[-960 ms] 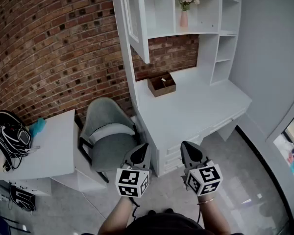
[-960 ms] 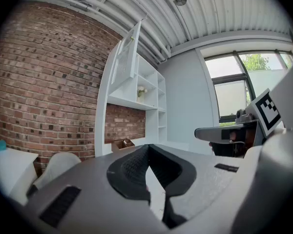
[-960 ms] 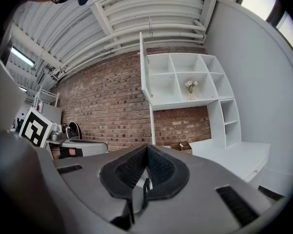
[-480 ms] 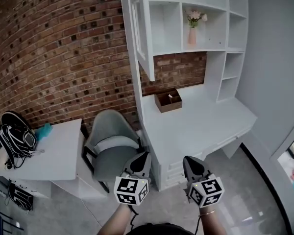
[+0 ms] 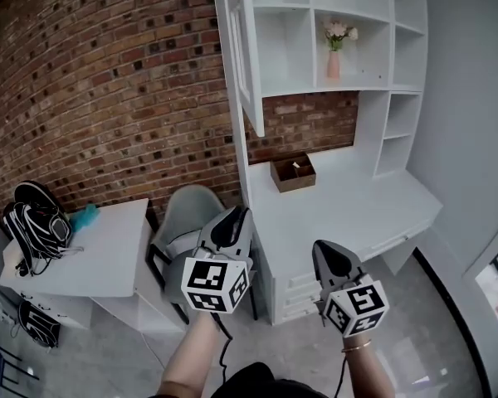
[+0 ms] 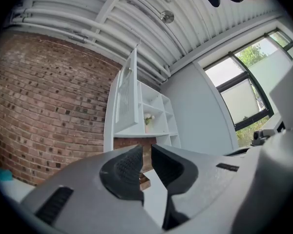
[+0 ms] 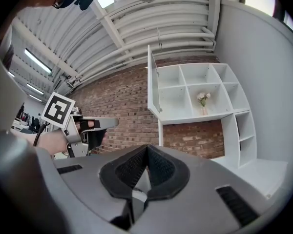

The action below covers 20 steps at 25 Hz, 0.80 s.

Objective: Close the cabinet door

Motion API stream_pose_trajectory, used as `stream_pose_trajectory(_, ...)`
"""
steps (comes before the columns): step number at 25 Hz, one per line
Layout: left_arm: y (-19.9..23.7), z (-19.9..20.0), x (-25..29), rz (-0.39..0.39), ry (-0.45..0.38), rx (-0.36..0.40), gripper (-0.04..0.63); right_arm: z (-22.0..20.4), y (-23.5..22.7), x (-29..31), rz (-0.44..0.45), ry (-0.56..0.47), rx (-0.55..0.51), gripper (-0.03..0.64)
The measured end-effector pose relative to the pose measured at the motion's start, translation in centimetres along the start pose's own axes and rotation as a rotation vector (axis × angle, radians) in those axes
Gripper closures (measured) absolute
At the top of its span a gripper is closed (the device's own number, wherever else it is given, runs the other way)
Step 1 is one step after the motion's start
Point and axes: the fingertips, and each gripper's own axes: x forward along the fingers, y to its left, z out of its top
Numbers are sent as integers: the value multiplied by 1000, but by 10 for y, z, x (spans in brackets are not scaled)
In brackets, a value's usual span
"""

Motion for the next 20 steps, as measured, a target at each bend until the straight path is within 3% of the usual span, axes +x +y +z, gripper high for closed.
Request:
stream_pose_trajectory(11,15,72,58,-20,-87,13,486,86,-32,36,15,-154,-57,617)
stream_pose_trajectory(15,25,92,81,-22,-120,59,456,111,-38,54,28,-207,-39,617)
stream_pose_trajectory(20,40,116,113,-32,-156,66,426,125,-38,78,46,-210,-78,617)
